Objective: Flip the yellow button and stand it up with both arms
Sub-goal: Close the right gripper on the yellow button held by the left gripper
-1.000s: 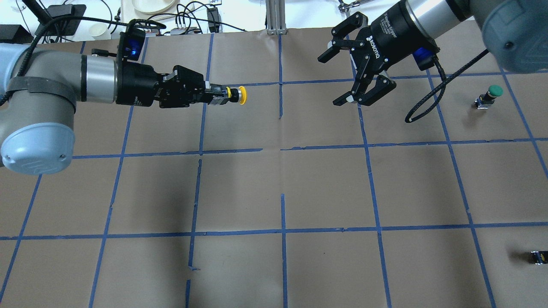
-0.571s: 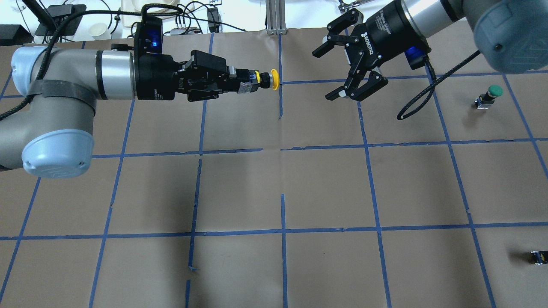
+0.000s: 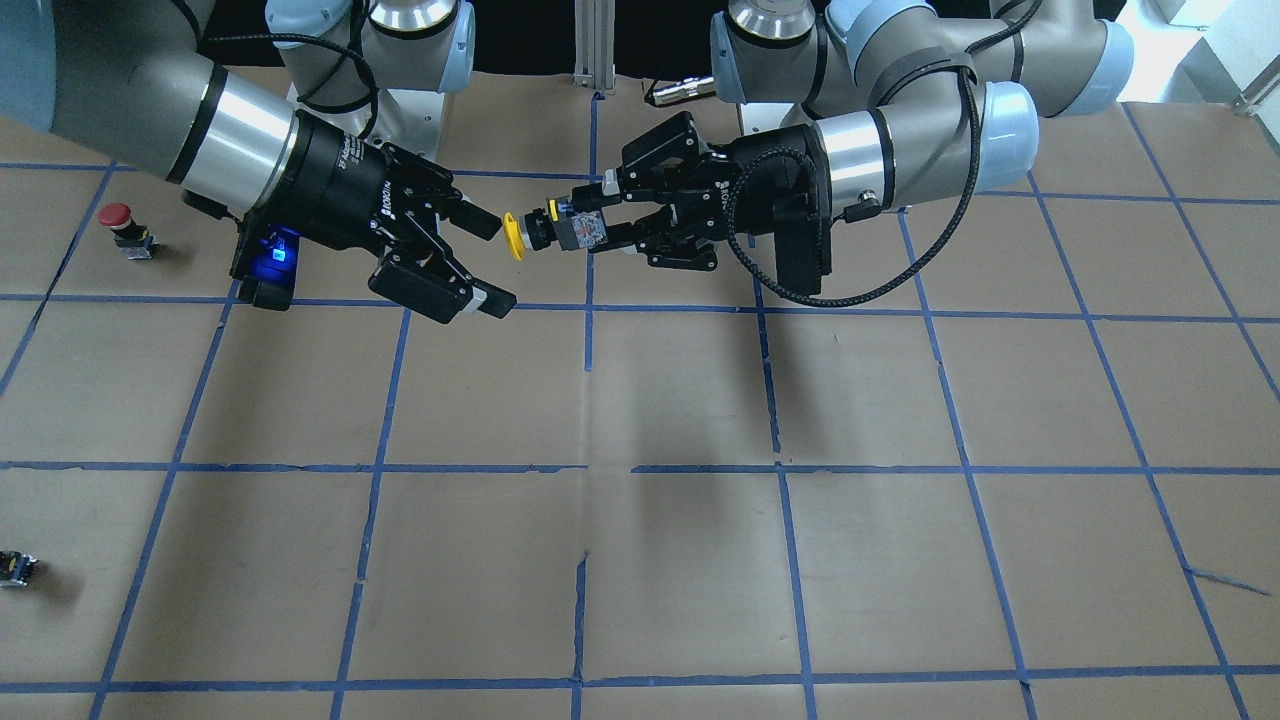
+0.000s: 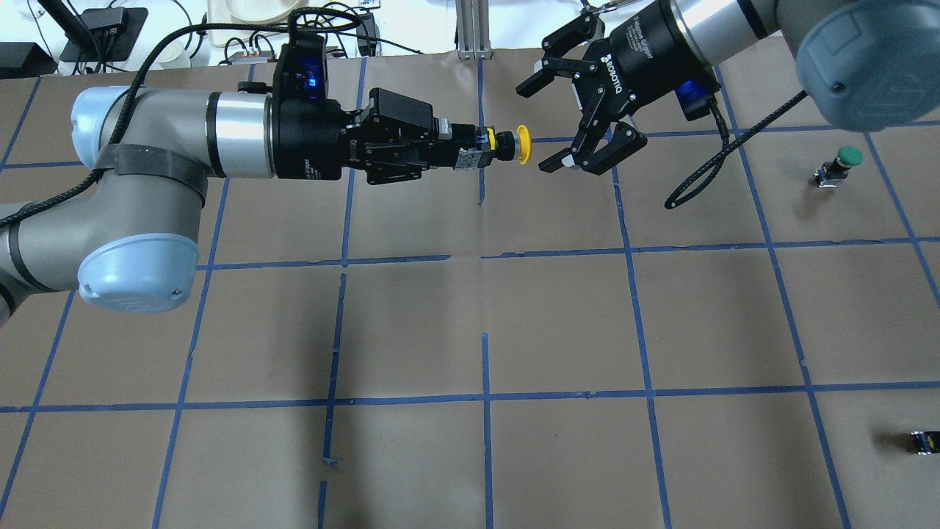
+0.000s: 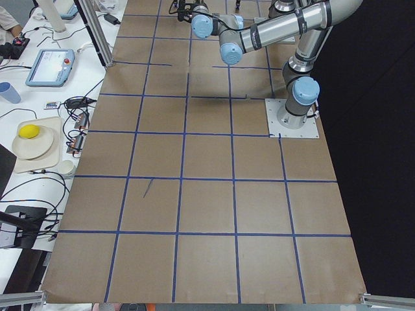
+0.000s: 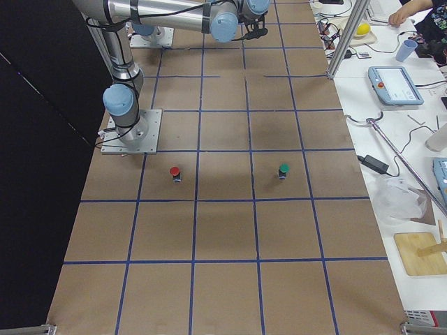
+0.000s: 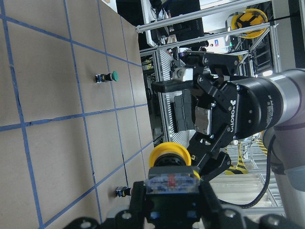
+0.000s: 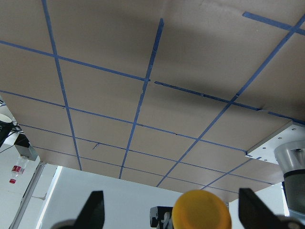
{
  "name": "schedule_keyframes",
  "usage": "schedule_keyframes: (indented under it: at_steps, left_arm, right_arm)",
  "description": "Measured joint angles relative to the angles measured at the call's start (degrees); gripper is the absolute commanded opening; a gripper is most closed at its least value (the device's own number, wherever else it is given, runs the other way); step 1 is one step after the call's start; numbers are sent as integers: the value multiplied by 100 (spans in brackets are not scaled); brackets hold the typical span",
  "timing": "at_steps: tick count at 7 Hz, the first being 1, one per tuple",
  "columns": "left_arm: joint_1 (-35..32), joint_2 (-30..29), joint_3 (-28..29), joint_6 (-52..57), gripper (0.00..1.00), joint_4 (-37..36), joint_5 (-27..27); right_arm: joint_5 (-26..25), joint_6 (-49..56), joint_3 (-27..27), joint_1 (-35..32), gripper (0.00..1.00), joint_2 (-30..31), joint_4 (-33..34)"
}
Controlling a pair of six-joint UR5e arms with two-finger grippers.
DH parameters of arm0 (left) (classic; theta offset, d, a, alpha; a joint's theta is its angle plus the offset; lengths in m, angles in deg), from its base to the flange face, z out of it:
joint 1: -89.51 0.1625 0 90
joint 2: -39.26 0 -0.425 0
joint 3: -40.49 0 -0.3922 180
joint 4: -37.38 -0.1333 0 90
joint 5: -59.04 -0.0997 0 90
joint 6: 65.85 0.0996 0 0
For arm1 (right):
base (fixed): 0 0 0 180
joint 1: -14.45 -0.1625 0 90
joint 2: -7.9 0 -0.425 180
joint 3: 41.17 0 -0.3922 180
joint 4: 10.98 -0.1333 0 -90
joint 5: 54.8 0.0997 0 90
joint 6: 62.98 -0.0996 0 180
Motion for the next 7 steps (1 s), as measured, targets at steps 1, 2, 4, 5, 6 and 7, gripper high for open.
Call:
schedule_keyframes:
  at_steps: [1,2,4,5,6,7]
  left_arm:
    - [-2,-30,20,-5,0,-17,4]
    - [-1,-45,51,-28,0,-23,6]
    - [2,-51,87,-92,0,-26,7]
    - [2,-50,108,-133,0,-28,7]
    - [5,-53,157,-229,0,-32,5]
    - [8,-67,210,-357,0,-34,1]
  right_arm:
    - [20,-17,3,-4,100,10,-37]
    - [28,-26,10,-6,100,23,-100]
    - [35,-25,17,-10,100,56,-277]
    - [38,-21,19,-18,99,81,-347]
    - [42,-17,19,-27,99,126,-391]
    - [47,-10,19,-31,95,167,-416]
